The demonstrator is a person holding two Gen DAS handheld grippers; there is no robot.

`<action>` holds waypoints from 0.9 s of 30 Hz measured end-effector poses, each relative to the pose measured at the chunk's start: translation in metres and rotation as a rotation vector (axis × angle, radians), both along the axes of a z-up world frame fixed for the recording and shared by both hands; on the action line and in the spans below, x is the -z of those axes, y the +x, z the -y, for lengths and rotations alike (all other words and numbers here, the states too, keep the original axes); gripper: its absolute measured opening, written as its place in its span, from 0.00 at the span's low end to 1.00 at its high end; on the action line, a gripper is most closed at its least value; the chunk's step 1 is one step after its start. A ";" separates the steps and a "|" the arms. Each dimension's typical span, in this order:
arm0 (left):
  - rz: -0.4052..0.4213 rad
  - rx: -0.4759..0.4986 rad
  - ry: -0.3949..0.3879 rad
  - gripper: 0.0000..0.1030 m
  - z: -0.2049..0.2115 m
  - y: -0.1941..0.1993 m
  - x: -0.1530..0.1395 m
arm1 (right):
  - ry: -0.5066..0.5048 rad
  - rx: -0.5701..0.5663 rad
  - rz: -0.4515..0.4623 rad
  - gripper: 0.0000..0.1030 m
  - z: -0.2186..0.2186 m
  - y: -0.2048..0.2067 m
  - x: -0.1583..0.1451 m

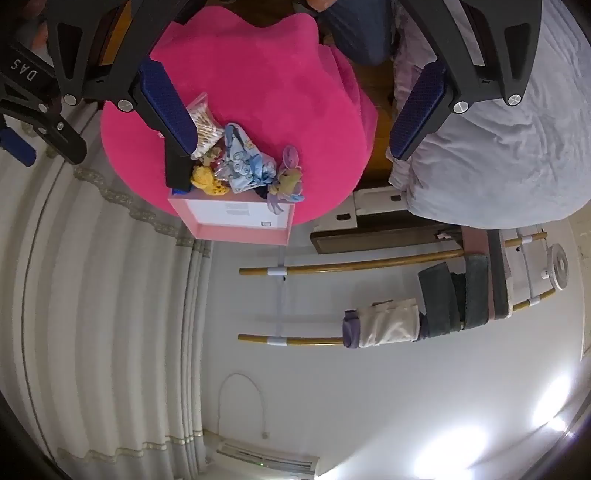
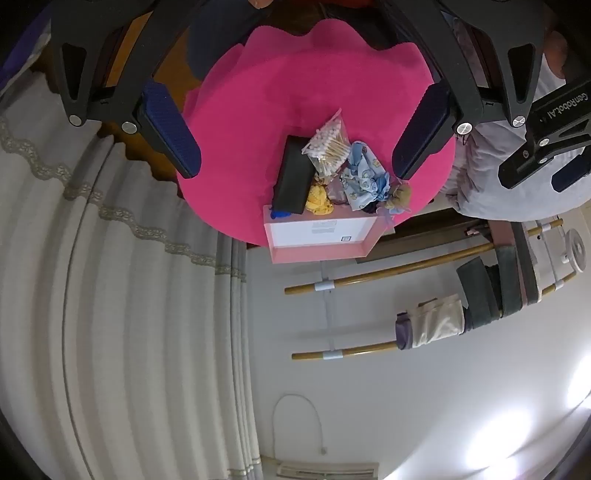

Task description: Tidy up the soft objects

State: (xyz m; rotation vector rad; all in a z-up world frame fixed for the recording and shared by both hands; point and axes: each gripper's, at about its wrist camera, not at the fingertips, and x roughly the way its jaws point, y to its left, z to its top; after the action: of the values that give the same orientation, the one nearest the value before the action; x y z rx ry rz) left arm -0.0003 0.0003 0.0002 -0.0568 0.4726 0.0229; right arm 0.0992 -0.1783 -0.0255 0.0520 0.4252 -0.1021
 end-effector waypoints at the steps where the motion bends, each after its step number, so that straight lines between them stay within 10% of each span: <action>1: 0.003 -0.003 0.003 1.00 -0.001 0.000 0.000 | -0.001 0.000 -0.001 1.00 0.000 -0.001 0.000; 27: 0.045 -0.011 0.015 1.00 0.004 -0.017 -0.010 | -0.022 0.005 -0.006 1.00 -0.002 -0.002 -0.008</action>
State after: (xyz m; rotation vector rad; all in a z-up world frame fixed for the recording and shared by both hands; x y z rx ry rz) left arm -0.0174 -0.0036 0.0101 -0.0448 0.4275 0.0361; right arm 0.0975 -0.1760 -0.0177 0.0308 0.4300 -0.1119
